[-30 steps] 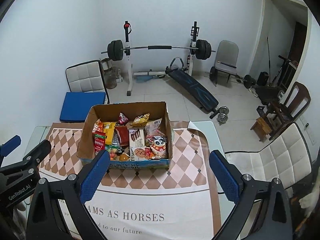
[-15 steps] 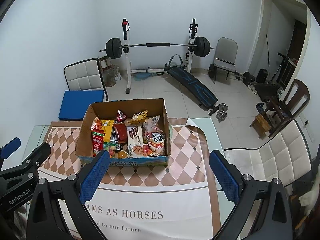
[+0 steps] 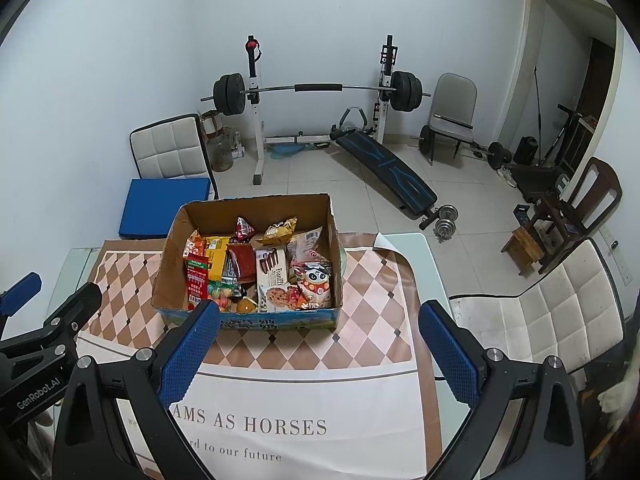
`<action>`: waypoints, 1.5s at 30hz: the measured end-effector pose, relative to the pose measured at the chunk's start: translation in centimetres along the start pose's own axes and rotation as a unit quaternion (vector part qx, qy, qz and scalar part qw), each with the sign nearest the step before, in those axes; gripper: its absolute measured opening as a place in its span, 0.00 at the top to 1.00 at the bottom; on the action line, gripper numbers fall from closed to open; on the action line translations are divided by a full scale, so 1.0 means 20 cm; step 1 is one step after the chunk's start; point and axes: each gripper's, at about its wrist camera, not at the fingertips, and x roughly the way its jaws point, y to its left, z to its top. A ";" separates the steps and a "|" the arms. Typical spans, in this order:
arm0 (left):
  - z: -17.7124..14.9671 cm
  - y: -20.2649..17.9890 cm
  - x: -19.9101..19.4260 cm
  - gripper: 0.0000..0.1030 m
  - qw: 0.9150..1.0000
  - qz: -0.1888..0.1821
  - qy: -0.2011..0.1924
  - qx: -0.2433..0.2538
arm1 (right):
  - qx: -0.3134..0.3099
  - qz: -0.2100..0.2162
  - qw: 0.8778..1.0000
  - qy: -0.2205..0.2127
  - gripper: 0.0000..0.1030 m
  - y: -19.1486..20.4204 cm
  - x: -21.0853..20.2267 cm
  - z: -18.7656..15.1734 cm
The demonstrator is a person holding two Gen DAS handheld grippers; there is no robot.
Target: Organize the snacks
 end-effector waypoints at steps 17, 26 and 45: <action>0.00 0.00 0.00 0.01 1.000 -0.001 0.001 0.001 | -0.003 0.000 1.000 -0.001 0.02 0.00 0.01 -0.02; 0.00 0.00 0.00 0.01 1.000 -0.001 0.001 0.003 | -0.002 0.000 1.000 0.000 0.02 0.00 0.01 -0.02; -0.01 0.01 -0.01 0.01 1.000 -0.002 -0.003 0.012 | -0.001 -0.002 1.000 0.000 0.01 0.00 0.00 -0.05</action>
